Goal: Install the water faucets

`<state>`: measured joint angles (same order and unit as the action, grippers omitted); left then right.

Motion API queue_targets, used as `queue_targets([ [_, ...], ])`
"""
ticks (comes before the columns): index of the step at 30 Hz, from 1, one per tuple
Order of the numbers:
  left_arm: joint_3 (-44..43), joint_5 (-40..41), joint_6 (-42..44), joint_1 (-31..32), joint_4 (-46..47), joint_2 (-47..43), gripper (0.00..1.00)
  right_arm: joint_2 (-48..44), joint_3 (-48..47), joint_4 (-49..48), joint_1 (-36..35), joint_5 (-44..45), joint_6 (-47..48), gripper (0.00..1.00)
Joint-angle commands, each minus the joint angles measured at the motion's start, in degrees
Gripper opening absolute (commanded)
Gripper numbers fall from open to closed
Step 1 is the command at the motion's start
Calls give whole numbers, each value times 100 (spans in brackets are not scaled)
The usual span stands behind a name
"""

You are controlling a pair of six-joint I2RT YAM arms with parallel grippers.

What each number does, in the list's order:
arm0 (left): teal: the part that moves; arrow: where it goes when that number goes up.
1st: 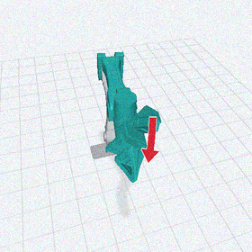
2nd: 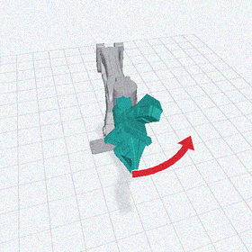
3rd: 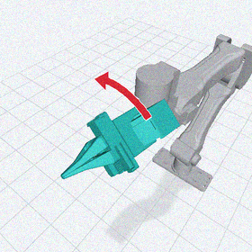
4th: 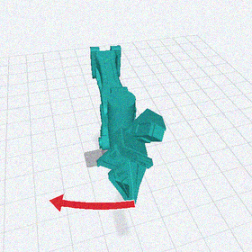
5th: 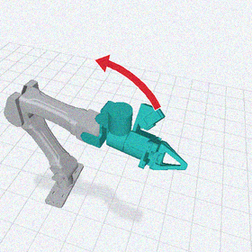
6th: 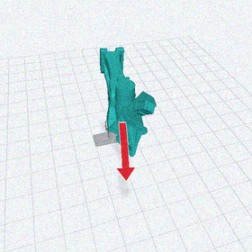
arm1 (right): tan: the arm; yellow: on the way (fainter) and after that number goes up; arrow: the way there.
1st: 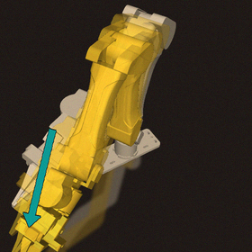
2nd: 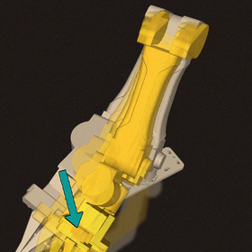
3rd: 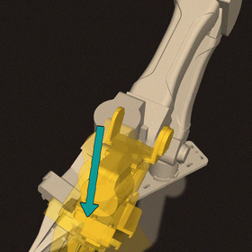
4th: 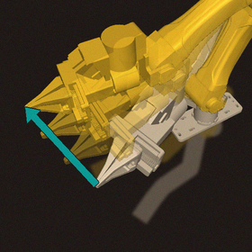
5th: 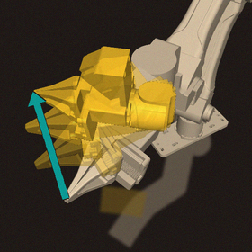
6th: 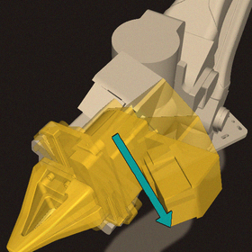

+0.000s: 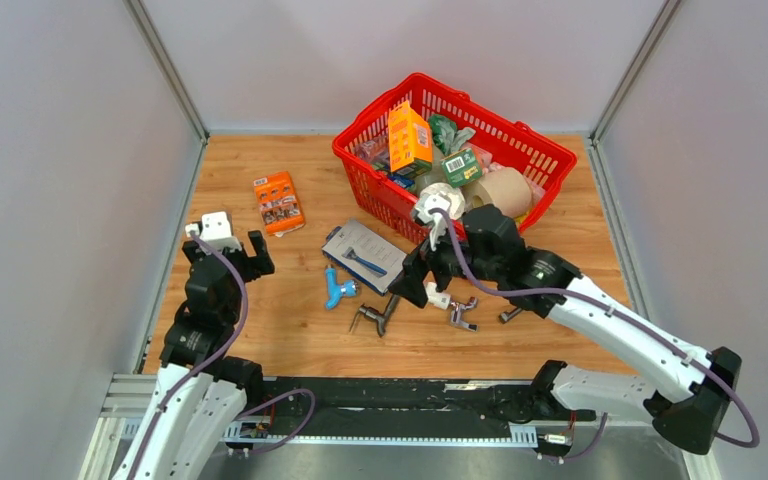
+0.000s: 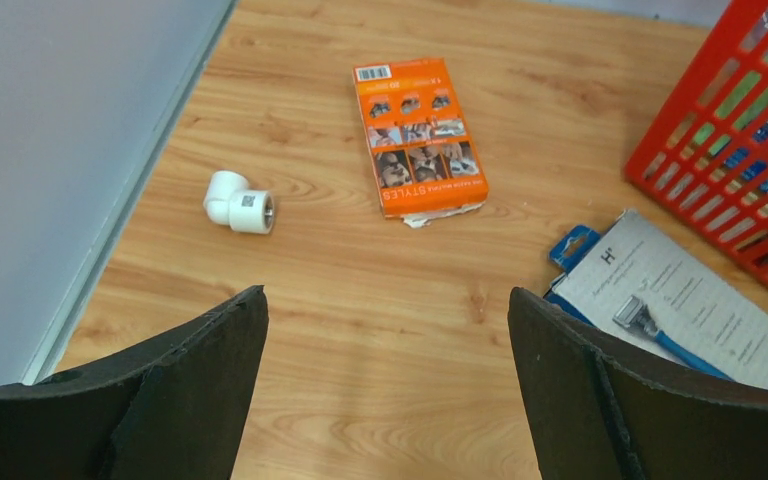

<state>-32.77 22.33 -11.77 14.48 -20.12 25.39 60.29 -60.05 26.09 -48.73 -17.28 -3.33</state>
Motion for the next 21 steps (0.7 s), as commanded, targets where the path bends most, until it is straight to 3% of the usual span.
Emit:
queue_targets([
  [1, -467, -166, 192, -33, -379, 98, 95, 386, -77, 159, -84, 383, -71, 100],
  [8, -168, -290, 333, -33, -142, -463, 95, 712, 11, 617, 169, 2306, -185, 100],
  [14, -80, -633, 474, -24, -18, -649, 95, 826, -24, 617, 1408, 2834, -958, 100],
  [21, -150, -660, 491, -33, -124, -438, 95, 817, -94, 345, 2252, 3635, -1248, 100],
])
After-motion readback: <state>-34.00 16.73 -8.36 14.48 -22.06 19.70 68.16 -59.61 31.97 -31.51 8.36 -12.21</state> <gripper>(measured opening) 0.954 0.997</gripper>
